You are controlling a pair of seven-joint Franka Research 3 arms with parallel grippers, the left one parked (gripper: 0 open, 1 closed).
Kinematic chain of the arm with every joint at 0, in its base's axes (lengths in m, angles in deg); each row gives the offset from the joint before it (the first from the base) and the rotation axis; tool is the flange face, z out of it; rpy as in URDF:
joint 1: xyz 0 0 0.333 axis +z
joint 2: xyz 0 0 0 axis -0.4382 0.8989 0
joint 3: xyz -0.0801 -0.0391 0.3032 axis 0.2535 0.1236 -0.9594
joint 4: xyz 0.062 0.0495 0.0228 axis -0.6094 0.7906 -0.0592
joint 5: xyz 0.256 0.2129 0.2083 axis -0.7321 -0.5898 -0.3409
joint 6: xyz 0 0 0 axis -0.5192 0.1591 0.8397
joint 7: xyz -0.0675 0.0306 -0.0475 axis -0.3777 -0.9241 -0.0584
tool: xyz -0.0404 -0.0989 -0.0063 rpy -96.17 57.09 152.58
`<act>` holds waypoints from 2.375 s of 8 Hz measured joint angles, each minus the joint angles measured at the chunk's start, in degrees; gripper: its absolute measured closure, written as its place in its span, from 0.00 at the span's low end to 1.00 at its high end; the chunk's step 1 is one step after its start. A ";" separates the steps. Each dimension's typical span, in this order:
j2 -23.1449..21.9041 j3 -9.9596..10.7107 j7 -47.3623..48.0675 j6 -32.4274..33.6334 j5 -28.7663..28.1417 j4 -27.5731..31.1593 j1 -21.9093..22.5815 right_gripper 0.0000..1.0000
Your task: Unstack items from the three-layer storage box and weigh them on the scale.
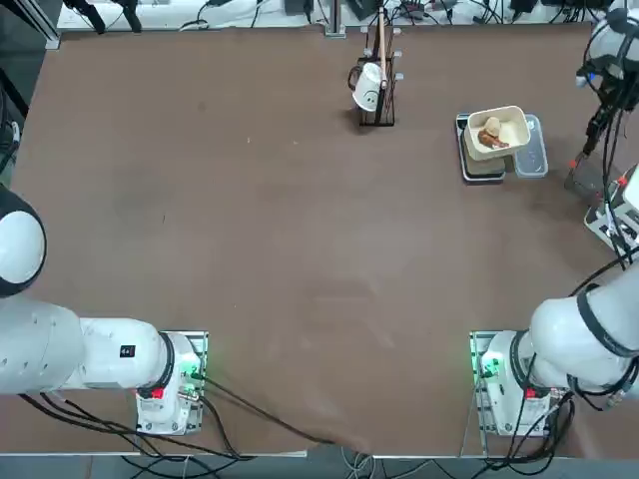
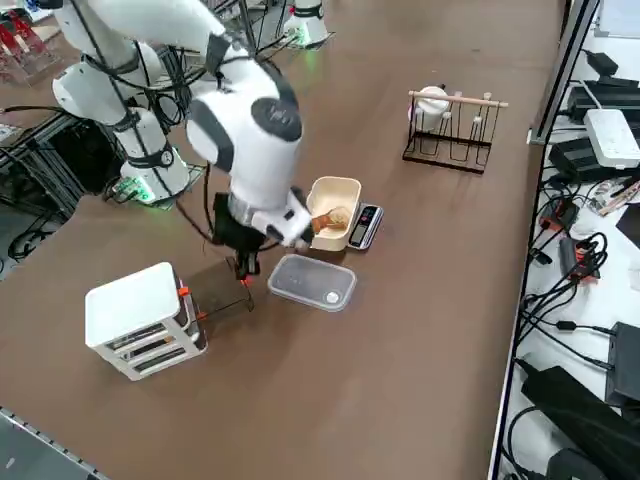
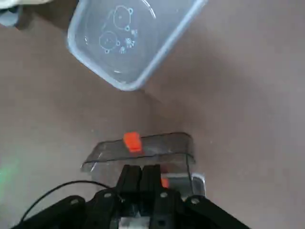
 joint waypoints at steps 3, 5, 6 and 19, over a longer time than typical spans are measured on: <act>-0.72 -2.02 -0.09 0.44 0.01 0.71 3.48 0.99; -0.69 -1.97 -0.10 0.31 0.01 3.29 3.79 0.99; -0.68 -1.80 -0.10 -0.13 0.03 4.79 3.66 0.99; -0.80 -0.60 -0.04 -4.54 9.89 11.06 -6.94 0.99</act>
